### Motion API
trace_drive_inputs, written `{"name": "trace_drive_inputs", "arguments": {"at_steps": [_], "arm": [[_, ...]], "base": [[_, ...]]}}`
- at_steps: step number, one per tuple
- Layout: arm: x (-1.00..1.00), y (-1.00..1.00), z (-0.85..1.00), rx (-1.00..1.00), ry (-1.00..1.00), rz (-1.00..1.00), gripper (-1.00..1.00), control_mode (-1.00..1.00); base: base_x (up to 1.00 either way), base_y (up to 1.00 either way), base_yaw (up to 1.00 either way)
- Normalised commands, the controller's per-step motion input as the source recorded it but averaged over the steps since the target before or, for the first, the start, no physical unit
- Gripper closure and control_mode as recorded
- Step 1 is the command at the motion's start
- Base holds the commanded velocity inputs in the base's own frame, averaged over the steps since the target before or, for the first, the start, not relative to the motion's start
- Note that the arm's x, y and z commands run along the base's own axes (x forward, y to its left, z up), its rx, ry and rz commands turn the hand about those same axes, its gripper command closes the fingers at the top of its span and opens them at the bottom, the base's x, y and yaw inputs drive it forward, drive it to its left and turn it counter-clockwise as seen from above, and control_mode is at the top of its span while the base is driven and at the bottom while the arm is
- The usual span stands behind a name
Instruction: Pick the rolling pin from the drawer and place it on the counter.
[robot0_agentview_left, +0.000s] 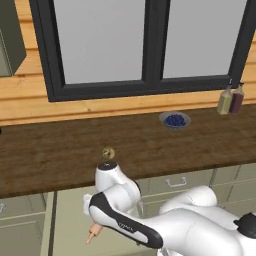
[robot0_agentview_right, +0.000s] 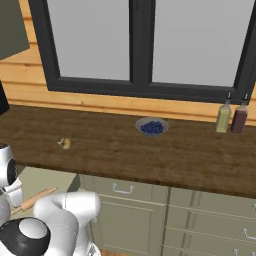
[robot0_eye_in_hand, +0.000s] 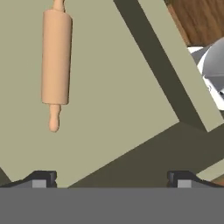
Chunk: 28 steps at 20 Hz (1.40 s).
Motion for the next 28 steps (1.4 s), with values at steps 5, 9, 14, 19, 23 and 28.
{"name": "trace_drive_inputs", "arguments": {"at_steps": [5, 9, 14, 19, 23, 28], "arm": [[0.58, 0.35, -0.01, -0.21, 0.02, 0.00, -1.00, -1.00], [0.59, 0.12, -0.46, -0.09, 0.01, 0.01, -1.00, -1.00], [0.34, 0.00, -0.49, 0.00, 0.00, 0.01, -1.00, -1.00], [0.20, 0.17, -0.49, 0.00, 0.00, 0.00, -1.00, -1.00], [0.10, 0.05, -0.42, 0.01, 0.00, 0.00, -1.00, -1.00], [0.15, 0.04, -0.25, 0.00, -0.03, 0.00, -1.00, -1.00]], "base": [[0.00, 0.00, 0.00], [0.00, 0.00, 0.00], [0.00, 0.00, 0.00], [0.00, 0.00, 0.00], [0.00, 0.00, 0.00], [0.00, 0.00, 0.00]]}}
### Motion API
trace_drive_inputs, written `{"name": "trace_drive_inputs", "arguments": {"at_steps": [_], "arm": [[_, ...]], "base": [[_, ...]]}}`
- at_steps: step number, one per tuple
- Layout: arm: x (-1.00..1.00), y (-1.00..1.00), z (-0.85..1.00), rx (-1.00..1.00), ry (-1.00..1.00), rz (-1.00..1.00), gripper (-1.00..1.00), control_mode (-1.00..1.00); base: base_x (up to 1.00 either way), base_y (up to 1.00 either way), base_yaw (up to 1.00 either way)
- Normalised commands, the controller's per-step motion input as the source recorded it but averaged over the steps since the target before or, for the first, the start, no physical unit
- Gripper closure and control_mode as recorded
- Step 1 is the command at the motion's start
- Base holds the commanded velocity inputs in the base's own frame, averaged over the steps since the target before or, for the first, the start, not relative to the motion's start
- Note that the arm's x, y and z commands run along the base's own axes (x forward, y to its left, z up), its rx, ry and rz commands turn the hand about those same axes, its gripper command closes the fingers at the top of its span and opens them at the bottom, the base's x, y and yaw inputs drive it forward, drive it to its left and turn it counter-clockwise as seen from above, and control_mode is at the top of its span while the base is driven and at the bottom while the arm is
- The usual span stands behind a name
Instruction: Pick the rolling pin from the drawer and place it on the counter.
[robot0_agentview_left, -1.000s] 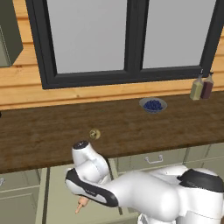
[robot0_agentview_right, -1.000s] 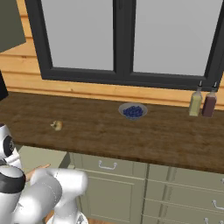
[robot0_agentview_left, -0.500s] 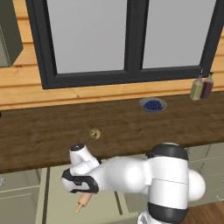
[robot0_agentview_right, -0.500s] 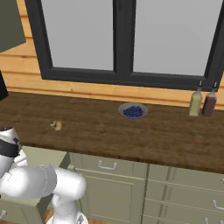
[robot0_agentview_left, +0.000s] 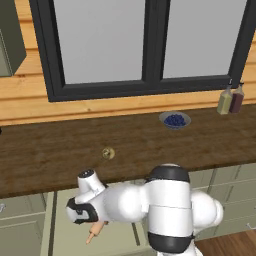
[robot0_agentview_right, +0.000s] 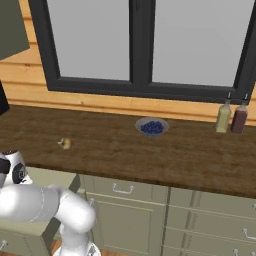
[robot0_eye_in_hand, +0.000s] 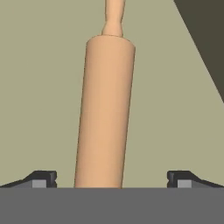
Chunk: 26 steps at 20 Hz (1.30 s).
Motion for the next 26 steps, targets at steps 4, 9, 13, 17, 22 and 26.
{"name": "trace_drive_inputs", "arguments": {"at_steps": [4, 9, 13, 17, 22, 26], "arm": [[0.22, 0.24, -0.26, 0.00, 0.00, 0.00, -1.00, -1.00], [-0.07, 0.10, -0.27, 0.00, 0.00, 0.00, -1.00, -1.00], [-0.21, -0.46, -0.09, 0.00, 0.00, 0.00, -1.00, -1.00], [-0.04, -0.16, -0.26, 0.00, -0.06, 0.00, -1.00, -1.00], [-0.22, 0.00, -0.78, 0.00, -0.12, 0.02, -1.00, -1.00], [-0.38, 0.03, -0.33, 0.00, -0.10, 0.02, 1.00, -1.00]], "base": [[0.00, 0.00, 0.00], [0.00, 0.00, 0.00], [0.00, 0.00, 0.00], [0.00, 0.00, 0.00], [0.00, 0.00, 0.00], [0.00, 0.00, 0.00]]}}
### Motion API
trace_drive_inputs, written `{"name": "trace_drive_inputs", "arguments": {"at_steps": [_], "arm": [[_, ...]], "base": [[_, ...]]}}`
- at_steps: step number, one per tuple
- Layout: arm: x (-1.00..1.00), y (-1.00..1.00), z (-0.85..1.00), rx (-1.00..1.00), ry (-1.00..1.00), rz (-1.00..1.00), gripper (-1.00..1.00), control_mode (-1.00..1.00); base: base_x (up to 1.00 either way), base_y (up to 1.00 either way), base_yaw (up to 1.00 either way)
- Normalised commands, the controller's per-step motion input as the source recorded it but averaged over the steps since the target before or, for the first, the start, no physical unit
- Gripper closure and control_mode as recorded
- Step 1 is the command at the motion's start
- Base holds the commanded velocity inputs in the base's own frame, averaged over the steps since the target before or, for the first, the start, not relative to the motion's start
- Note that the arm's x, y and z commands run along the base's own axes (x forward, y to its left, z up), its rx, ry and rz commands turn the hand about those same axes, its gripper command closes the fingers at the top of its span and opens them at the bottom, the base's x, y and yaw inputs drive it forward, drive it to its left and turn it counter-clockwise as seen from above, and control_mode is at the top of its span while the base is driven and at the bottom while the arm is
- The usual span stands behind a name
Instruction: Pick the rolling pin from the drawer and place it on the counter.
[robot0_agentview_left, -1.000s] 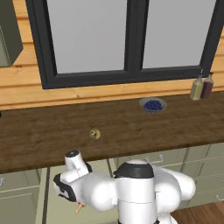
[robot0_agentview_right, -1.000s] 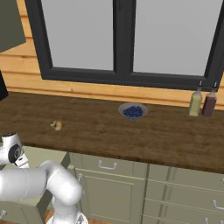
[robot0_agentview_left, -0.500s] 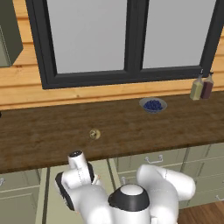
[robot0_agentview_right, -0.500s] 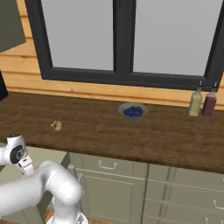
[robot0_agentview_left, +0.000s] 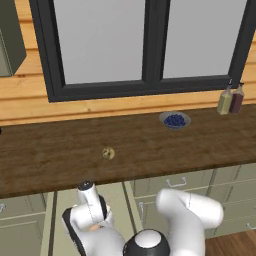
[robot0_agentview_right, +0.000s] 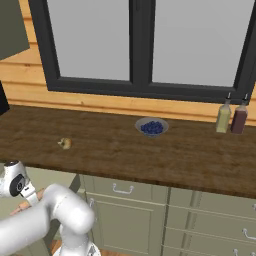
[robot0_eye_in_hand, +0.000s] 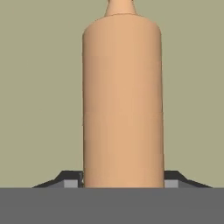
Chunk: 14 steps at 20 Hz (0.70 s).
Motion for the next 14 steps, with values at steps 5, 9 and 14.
{"name": "trace_drive_inputs", "arguments": {"at_steps": [5, 9, 14], "arm": [[-0.55, 0.00, 0.01, 0.00, -0.06, 0.00, 1.00, -1.00], [-0.39, 0.00, 0.49, 0.00, -0.14, -0.01, 1.00, -1.00], [-0.27, 0.00, 0.99, 0.00, -0.17, -0.03, 1.00, -1.00]], "base": [[0.00, 0.00, 0.00], [0.00, 0.00, 0.00], [0.00, 0.00, 0.00]]}}
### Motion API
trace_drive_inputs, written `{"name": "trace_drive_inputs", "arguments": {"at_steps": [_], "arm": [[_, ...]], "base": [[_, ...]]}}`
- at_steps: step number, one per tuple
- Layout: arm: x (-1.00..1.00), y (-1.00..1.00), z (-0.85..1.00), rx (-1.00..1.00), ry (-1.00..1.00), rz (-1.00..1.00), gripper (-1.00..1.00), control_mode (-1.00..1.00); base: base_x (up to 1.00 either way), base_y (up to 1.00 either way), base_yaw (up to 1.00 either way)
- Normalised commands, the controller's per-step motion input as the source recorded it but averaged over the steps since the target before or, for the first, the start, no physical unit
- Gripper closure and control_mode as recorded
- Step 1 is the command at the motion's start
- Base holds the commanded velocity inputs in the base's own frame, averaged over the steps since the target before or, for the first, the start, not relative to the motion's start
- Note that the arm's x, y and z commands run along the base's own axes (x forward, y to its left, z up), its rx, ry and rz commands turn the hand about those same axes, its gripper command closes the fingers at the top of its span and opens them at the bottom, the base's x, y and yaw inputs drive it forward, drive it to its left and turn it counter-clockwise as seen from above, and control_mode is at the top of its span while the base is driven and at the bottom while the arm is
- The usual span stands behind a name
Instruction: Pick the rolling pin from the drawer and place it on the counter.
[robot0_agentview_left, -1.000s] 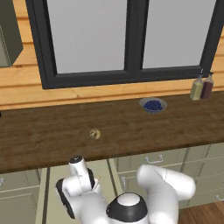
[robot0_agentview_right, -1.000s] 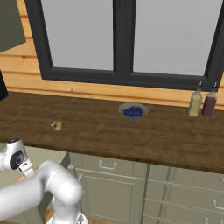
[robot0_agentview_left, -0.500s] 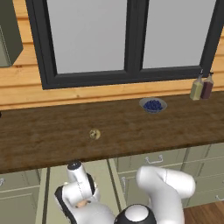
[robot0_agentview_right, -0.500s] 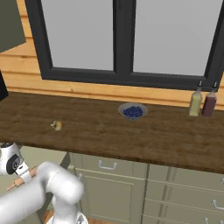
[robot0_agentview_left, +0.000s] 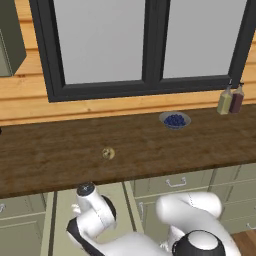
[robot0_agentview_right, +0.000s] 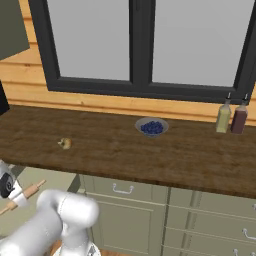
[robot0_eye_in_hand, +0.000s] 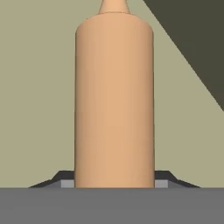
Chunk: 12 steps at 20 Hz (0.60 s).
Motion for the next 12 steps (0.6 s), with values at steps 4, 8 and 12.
{"name": "trace_drive_inputs", "arguments": {"at_steps": [4, 8, 12], "arm": [[-0.25, 0.00, 1.00, 0.00, -0.10, -0.03, 1.00, -1.00], [-0.13, 0.00, 1.00, 0.00, -0.11, -0.07, 1.00, -1.00], [0.20, -0.06, 1.00, -0.01, -0.07, -0.04, 1.00, -1.00]], "base": [[0.00, 0.00, 0.00], [0.00, 0.00, 0.00], [0.00, 0.00, 0.00]]}}
